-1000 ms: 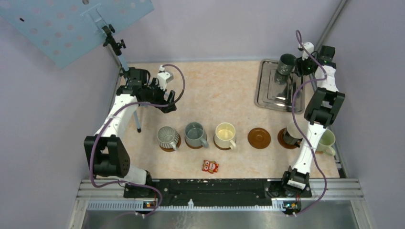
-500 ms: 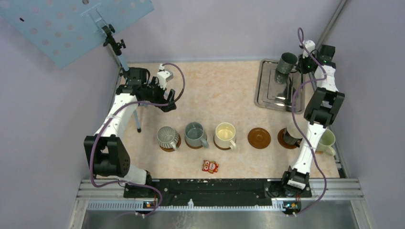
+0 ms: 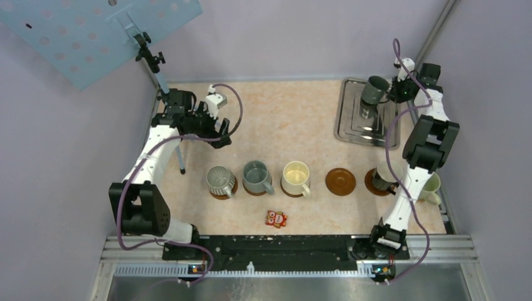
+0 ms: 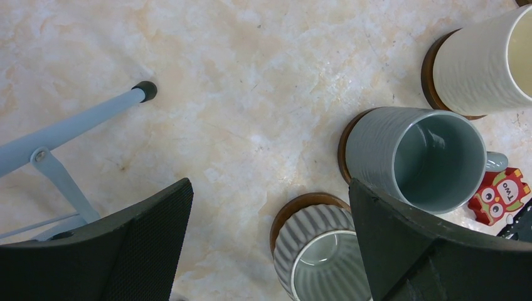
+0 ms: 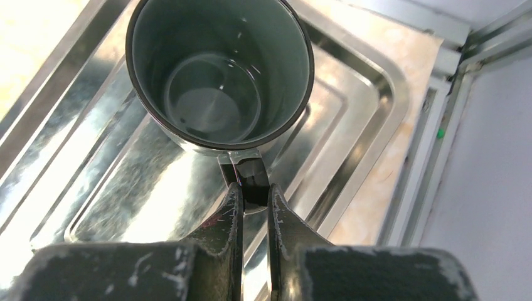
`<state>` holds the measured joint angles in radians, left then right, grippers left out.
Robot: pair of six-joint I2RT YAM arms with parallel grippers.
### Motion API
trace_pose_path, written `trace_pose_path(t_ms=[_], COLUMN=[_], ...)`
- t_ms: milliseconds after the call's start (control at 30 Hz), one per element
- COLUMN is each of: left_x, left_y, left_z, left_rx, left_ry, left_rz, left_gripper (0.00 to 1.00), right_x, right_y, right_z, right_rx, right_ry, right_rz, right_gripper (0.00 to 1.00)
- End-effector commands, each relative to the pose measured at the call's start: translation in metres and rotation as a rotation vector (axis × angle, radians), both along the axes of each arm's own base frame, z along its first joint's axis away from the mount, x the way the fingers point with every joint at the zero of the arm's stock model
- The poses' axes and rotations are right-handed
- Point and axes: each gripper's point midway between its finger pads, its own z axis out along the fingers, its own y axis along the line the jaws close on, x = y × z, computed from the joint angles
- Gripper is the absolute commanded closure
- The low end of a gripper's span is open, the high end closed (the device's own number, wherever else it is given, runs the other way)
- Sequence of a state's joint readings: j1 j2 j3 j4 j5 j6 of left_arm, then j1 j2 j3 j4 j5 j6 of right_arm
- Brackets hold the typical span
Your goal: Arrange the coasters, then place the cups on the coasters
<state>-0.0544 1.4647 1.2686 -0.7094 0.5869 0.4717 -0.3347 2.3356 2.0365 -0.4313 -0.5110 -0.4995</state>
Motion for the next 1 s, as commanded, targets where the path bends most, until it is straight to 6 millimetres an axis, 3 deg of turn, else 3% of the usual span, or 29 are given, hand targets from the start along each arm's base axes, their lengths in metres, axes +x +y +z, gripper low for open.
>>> trace_pose_path(t_ms=[0, 67, 333, 500, 600, 700, 967], left_x=[-0.008, -0.01, -0.018, -0.021, -0.02, -0.018, -0.016], left_y=[-0.004, -0.005, -0.006, -0.007, -0.009, -0.01, -0.01], left_z=[0.015, 0.016, 0.017, 0.015, 0.015, 0.016, 0.016], left_rx=[-0.017, -0.017, -0.025, -0.032, -0.042, -0.048, -0.045], left_ry=[-0.063, -0.07, -0.085, -0.087, -0.089, -0.092, -0.098], left_rz=[-0.03, -0.032, -0.039, -0.046, -0.05, -0.053, -0.055], left_gripper=[0.01, 0.01, 0.01, 0.01, 0.01, 0.01, 0.01], right_x=[-0.015, -0.03, -0.094, -0.13, -0.144, -0.154, -0.162], right_y=[0.017, 0.022, 0.042, 0.055, 0.06, 0.062, 0.063], right_z=[0.078, 0.07, 0.069, 0.054, 0.043, 0.03, 0.006], right_rx=[-0.046, -0.056, -0.111, -0.126, -0.119, -0.108, -0.095], right_ry=[-0.151, -0.13, -0.119, -0.081, -0.036, 0.012, 0.102], right_rz=[0.035, 0.044, 0.105, 0.148, 0.16, 0.171, 0.198], right_gripper=[1.0, 1.0, 1.0, 1.0, 0.99, 0.92, 0.79])
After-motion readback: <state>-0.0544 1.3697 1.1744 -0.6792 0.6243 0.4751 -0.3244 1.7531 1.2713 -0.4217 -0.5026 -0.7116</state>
